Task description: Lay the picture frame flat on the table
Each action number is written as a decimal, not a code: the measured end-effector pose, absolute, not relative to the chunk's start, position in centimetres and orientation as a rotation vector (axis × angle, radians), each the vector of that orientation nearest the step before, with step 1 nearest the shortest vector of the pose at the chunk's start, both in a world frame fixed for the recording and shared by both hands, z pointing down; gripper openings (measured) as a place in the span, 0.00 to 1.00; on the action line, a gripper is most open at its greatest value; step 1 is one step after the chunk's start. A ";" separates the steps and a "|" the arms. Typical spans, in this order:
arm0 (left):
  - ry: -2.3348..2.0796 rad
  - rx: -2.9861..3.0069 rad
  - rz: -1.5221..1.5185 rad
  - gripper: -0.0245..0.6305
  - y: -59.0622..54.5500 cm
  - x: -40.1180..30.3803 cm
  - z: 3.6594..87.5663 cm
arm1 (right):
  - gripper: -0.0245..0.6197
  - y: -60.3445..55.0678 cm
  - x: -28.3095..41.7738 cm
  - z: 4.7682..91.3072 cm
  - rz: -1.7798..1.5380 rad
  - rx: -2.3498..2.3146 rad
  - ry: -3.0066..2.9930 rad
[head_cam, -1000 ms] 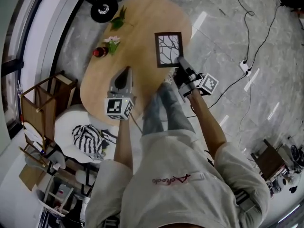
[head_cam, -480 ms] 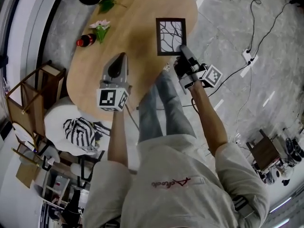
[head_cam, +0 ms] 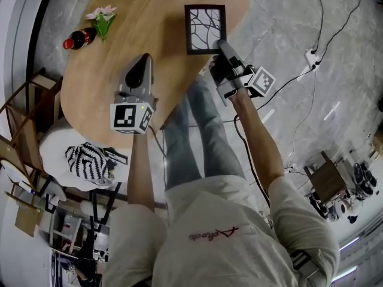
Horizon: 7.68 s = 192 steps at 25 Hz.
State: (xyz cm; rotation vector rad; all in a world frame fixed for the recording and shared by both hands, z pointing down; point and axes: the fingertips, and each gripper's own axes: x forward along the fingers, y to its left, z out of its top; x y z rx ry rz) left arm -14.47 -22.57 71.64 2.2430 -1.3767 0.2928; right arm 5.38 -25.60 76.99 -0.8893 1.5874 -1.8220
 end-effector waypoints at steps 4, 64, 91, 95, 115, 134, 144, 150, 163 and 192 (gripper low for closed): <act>-1.365 2.249 0.288 0.04 -22.2 -13.4 73.2 | 0.15 -25.5 5.7 79.5 -1.835 -0.906 1.577; -1.339 2.237 0.268 0.04 -24.0 -12.3 76.1 | 0.58 -22.9 0.9 87.2 -1.292 -1.494 3.231; -1.342 2.251 0.273 0.04 -23.2 -12.2 73.6 | 0.04 -24.8 2.4 81.3 -0.877 -1.778 3.195; -1.347 2.247 0.269 0.04 -22.9 -12.2 72.8 | 0.04 -24.7 2.1 80.0 -0.859 -1.748 3.202; -1.417 2.292 0.208 0.04 -22.6 -12.1 58.7 | 0.04 -26.5 0.0 60.3 -0.587 -1.639 3.113; -1.533 2.386 0.185 0.04 -21.6 -14.4 42.2 | 0.04 -24.6 0.2 41.7 -0.404 -1.654 3.016; -1.593 2.430 0.150 0.04 -19.7 -15.7 34.7 | 0.04 -23.0 1.5 34.2 -0.302 -1.686 2.953; -1.640 2.454 0.154 0.04 -19.0 -16.5 31.0 | 0.04 -22.4 1.8 31.4 -0.247 -1.683 2.938; -1.698 2.492 0.122 0.04 -19.2 -17.1 26.7 | 0.04 -22.2 2.9 28.2 -0.184 -1.677 2.906; -1.686 2.516 0.124 0.04 -20.3 -17.4 26.1 | 0.04 -22.9 0.7 27.6 -0.189 -1.661 2.886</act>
